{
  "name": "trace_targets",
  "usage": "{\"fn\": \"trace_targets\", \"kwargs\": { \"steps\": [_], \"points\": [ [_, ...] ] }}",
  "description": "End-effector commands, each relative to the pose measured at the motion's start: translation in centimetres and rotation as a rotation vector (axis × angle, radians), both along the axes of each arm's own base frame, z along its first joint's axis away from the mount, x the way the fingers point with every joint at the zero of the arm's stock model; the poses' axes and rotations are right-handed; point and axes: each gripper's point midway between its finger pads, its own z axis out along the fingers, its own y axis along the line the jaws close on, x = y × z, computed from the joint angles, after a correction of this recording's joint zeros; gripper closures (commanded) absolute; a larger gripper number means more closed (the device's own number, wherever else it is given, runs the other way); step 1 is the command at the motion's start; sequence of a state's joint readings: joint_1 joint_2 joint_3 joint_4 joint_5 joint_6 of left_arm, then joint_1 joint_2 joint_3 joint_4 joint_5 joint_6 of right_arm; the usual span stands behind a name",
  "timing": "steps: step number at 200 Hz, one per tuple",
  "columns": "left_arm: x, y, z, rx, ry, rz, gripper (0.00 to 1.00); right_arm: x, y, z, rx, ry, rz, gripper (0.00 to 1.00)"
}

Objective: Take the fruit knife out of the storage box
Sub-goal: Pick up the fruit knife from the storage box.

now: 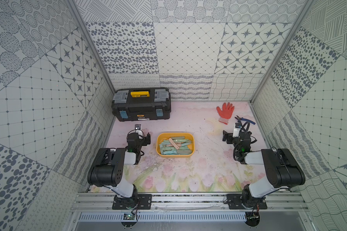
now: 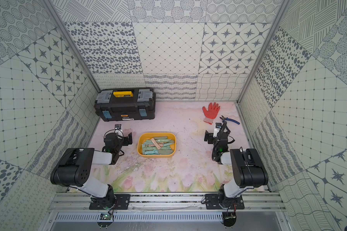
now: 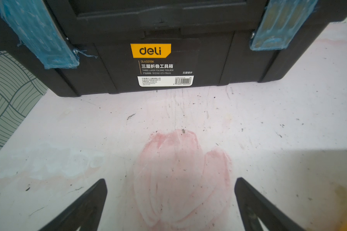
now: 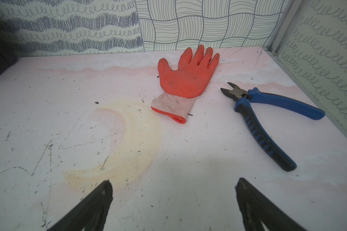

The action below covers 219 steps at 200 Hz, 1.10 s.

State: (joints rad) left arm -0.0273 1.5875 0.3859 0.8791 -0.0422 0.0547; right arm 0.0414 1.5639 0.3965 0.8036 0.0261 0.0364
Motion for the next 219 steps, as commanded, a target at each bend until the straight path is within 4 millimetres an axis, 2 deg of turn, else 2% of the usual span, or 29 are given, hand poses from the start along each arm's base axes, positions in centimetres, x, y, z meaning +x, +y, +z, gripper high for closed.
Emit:
{"fn": "trace_targets", "kwargs": {
  "steps": [1,64,82,105,114,138,143,148,164,189,219],
  "points": [
    [0.5,0.1,0.8,0.000,-0.025,0.007,0.01,0.7,-0.1,1.7,-0.002,-0.058,0.004,0.02],
    [0.6,0.2,0.8,-0.005,-0.022,0.016,0.01,0.7,-0.1,1.7,-0.003,-0.057,0.004,0.02],
    [0.4,0.8,1.4,0.005,-0.040,0.049,0.01,0.7,-0.1,1.7,-0.003,-0.058,0.001,0.02],
    [-0.2,2.0,3.4,0.002,-0.045,0.125,0.01,0.9,-1.4,2.4,0.006,-0.042,-0.078,0.02],
    [-0.4,2.3,4.3,0.002,-0.045,0.145,0.01,1.2,-1.6,3.4,0.004,-0.042,-0.089,0.02],
    [-1.0,2.5,7.0,0.032,-0.095,0.189,0.01,1.4,-2.0,4.9,-0.007,-0.013,-0.113,0.02],
    [-1.1,2.6,7.6,0.035,-0.098,0.206,0.01,1.0,-2.3,4.6,-0.007,0.008,-0.136,0.02],
    [-1.2,2.8,8.1,0.037,-0.093,0.231,0.01,1.4,-2.8,6.0,0.000,-0.007,-0.168,0.02],
    [-1.4,3.6,9.8,0.050,-0.064,0.304,0.01,1.1,-3.7,7.2,0.029,0.026,-0.239,0.02],
    [-1.8,4.4,12.4,-0.015,-0.051,0.401,0.01,1.0,-2.8,9.0,0.064,0.060,-0.221,0.02],
    [-2.8,3.5,14.7,-0.167,0.027,0.416,0.01,0.9,0.5,11.4,0.106,0.113,-0.134,0.02]
  ]
}}
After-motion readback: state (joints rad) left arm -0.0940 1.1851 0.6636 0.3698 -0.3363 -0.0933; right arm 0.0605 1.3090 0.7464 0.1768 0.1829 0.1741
